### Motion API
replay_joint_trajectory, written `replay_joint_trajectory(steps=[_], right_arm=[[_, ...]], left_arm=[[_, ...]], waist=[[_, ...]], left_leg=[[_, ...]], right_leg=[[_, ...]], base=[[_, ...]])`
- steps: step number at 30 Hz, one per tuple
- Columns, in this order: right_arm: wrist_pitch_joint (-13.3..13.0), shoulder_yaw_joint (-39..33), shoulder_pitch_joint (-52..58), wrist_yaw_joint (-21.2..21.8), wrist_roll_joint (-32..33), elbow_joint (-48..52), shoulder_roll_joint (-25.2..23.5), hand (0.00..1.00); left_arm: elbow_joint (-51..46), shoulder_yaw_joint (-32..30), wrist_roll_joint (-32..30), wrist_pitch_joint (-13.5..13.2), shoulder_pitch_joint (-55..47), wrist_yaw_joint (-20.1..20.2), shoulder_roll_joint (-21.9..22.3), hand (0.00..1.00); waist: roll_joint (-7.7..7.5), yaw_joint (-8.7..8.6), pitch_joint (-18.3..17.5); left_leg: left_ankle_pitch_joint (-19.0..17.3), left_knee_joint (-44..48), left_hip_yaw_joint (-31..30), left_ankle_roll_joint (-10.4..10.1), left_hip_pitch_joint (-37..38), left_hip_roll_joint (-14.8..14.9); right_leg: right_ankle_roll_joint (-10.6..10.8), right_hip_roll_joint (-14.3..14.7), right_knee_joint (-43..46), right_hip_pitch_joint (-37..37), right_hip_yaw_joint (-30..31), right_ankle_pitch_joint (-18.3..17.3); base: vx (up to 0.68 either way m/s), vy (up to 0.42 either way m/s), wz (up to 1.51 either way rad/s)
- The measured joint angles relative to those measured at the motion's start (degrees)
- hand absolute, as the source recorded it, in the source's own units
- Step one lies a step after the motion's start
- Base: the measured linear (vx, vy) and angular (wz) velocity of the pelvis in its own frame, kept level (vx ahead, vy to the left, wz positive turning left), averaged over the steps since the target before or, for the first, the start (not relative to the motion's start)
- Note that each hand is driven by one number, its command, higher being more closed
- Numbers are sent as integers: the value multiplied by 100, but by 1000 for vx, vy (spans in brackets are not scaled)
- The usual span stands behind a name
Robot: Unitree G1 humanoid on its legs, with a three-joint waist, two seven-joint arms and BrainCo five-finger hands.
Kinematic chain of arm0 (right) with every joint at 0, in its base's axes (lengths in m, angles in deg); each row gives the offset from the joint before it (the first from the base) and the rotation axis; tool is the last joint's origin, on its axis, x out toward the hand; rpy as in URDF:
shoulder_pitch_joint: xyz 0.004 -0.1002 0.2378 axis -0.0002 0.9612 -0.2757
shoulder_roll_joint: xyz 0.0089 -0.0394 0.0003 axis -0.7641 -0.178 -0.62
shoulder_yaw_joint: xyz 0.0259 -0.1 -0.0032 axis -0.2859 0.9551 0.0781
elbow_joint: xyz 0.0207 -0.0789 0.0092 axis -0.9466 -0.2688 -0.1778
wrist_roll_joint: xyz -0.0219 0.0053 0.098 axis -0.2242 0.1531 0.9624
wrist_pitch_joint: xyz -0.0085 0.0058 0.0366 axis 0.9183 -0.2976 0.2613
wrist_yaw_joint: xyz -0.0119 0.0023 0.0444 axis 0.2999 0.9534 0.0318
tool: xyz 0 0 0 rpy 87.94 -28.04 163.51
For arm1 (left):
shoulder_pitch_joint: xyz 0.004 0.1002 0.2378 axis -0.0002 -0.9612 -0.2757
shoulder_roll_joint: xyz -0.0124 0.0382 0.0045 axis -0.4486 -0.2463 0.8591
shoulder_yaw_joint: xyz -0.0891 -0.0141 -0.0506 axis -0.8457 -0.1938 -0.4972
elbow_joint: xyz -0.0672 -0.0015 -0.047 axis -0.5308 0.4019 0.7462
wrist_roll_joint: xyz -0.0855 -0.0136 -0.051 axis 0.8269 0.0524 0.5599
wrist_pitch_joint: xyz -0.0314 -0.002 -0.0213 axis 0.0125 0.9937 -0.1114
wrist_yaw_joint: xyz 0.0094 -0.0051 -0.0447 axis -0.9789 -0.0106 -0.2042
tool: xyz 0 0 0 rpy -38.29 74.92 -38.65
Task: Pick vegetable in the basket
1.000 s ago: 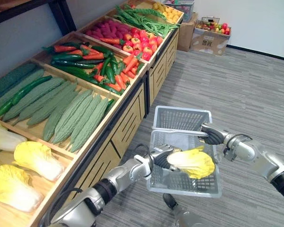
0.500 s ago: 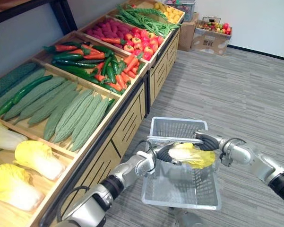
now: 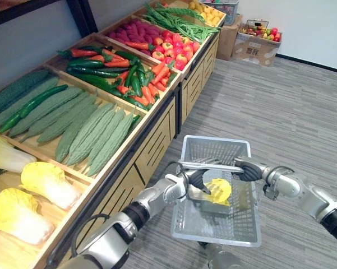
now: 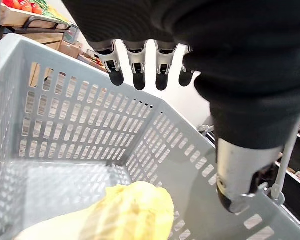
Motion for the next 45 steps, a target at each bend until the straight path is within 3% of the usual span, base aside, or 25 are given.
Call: replay_joint_trajectory(steps=[5, 10, 13, 17, 21, 25, 31, 33, 37, 40, 45], right_arm=[[47, -792, 369, -109, -63, -297, -9, 100], [302, -1812, 610, -325, -342, -932, -376, 100], [487, -2092, 703, -513, -357, -1206, -612, 100], [612, -2548, 725, -677, -506, -1612, -975, 100], [772, -3300, 957, -876, -508, -1993, -1371, 100], [978, -4358, 1532, -1163, -495, -2235, -1890, 100], [1190, -5609, 2513, -1524, -147, -2353, -2736, 100], [1213, -5914, 2730, -1606, 4, -2550, -3078, 100], [1232, -6221, 2796, -1622, 18, -3266, -3385, 100], [1239, -6443, 2825, -1622, 15, -3858, -3600, 100], [1267, -6540, 2864, -1638, 157, -4313, -3891, 100]], left_arm=[[-1193, 591, 223, -199, 0, 286, -422, 0], [-3001, 1490, 1131, -582, -40, 889, -1067, 0], [-3566, 1781, 1640, -641, -41, 1079, -1229, 0], [-4116, 1976, 2334, -739, -41, 1185, -1461, 0], [-4504, 1888, 2921, -728, -197, 1204, -1631, 0], [-4896, 1098, 3217, -660, -1063, 1113, -1609, 0], [-5341, -948, 3437, -391, -2617, 688, -1273, 0], [-5498, -1899, 3620, -255, -3231, 591, -931, 0], [-5550, -3159, 3849, -48, -3839, 299, -110, 0], [-5524, -3970, 3826, 124, -4161, -80, 455, 0], [-5148, -4837, 3800, 382, -4479, -644, 935, 0]], waist=[[-1, 106, 1], [0, 201, 1], [4, 252, 3], [9, 279, 3], [21, 413, 0], [27, 531, 2], [19, 759, 6], [-33, 846, 27], [-102, 932, 15], [-146, 954, -7], [-251, 998, -152]], left_leg=[[1, 2, -157, 3, -78, 2], [18, -2, -433, 31, -200, -1], [31, -6, -606, 52, -256, 0], [74, -2, -928, 121, -468, -43], [126, -16, -1284, 203, -692, -123], [230, -107, -1900, 327, -904, -268], [476, -464, -2836, 580, -1108, -798], [602, -699, -3156, 657, -1108, -1043], [855, -988, -3682, 752, -1255, -1323], [1169, -1298, -4065, 859, -1277, -1503], [1380, -1573, -4253, 859, -1171, -1572]], right_leg=[[-8, -63, 0, 12, -191, -8], [-45, -158, 1, 58, -456, -37], [-86, -216, 1, 113, -614, -67], [-92, -354, 1, 105, -901, -73], [-96, -533, 3, 117, -1257, -77], [-99, -771, 54, 272, -1840, -147], [-37, -1319, 227, 546, -2781, -352], [-31, -1499, 246, 671, -3091, -421], [-60, -1725, 157, 813, -3557, -460], [-50, -1823, 83, 905, -3864, -453], [-49, -1819, 72, 1013, -4001, -455]], base=[[-13, 21, 16], [-21, 12, 24], [-24, 4, 29], [-33, -2, 39], [-37, -1, 43], [-53, 12, 77], [-65, 48, 87], [-28, 38, 76], [-13, 19, 70], [28, -7, 66], [18, -11, 25]])
